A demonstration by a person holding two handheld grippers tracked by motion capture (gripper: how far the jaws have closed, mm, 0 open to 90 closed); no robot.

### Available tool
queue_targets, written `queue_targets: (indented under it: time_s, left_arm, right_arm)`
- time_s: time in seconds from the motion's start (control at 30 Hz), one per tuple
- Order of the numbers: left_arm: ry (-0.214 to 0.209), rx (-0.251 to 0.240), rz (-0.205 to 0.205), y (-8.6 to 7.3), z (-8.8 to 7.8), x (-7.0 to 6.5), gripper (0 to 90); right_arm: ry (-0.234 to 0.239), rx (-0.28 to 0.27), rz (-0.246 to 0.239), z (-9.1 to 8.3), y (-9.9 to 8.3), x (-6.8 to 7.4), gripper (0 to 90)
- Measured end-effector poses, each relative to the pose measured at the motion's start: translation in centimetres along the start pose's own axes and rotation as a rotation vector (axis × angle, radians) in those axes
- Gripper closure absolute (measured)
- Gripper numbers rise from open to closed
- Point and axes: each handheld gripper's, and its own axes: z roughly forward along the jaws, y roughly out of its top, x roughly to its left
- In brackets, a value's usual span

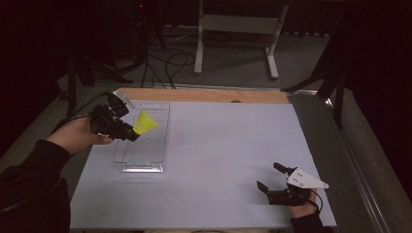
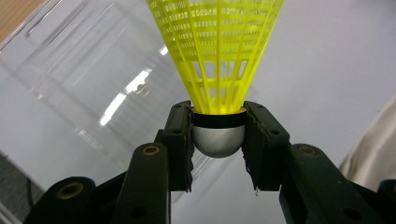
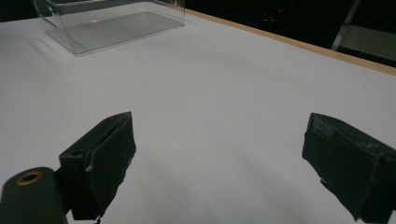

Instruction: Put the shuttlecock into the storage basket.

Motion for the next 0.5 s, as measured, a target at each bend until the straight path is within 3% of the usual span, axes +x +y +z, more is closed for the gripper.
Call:
queue_targets:
  time_s: [0.5]
  left_arm:
    - [0.04,-0.008,-0.118,-2.2,-0.8,1.4,65.4]
  right_arm:
    - [0.001,0.0,-0.003,0.1,0.0,0.0,9.3]
